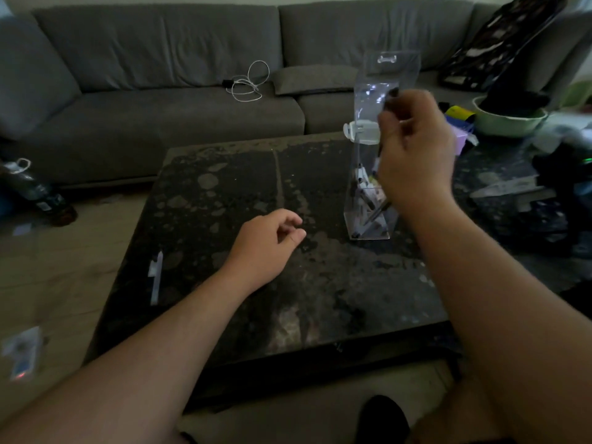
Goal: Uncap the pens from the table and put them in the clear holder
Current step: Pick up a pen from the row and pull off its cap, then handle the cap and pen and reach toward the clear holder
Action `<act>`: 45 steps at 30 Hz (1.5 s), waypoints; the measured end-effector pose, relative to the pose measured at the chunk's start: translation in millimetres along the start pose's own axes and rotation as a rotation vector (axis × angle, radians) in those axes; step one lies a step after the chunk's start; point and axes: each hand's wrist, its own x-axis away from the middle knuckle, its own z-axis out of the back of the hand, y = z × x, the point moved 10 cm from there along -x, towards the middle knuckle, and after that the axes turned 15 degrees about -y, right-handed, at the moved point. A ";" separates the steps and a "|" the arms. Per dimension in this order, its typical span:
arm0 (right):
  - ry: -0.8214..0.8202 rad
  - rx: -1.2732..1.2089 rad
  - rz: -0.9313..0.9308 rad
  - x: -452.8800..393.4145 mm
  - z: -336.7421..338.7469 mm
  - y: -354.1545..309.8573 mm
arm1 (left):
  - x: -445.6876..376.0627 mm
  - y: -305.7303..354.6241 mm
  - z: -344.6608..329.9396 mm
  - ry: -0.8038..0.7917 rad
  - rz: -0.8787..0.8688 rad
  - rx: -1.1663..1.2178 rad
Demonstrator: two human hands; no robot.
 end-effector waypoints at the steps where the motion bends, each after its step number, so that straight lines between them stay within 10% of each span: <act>1: 0.016 0.031 -0.030 0.8 7.0 12.6 | -1.1 4.8 -4.4 -0.001 -0.010 -0.013; 7: -0.359 0.172 -0.177 16.5 -36.5 75.2 | -8.1 20.1 -27.9 -0.067 -0.054 -0.058; 18: -0.536 0.676 -0.161 14.1 -58.0 89.9 | -20.1 25.6 -39.7 -0.074 -0.089 -0.122; 27: -0.546 0.363 0.078 37.2 -93.3 21.8 | -20.4 12.7 -18.9 0.000 -0.067 -0.086; 34: -0.993 0.320 0.128 95.6 -210.5 -9.9 | 7.8 -82.5 67.9 0.181 0.272 -0.224; 45: -1.251 0.311 0.179 136.1 -287.2 -40.0 | 82.0 -212.3 106.2 0.109 0.614 -0.084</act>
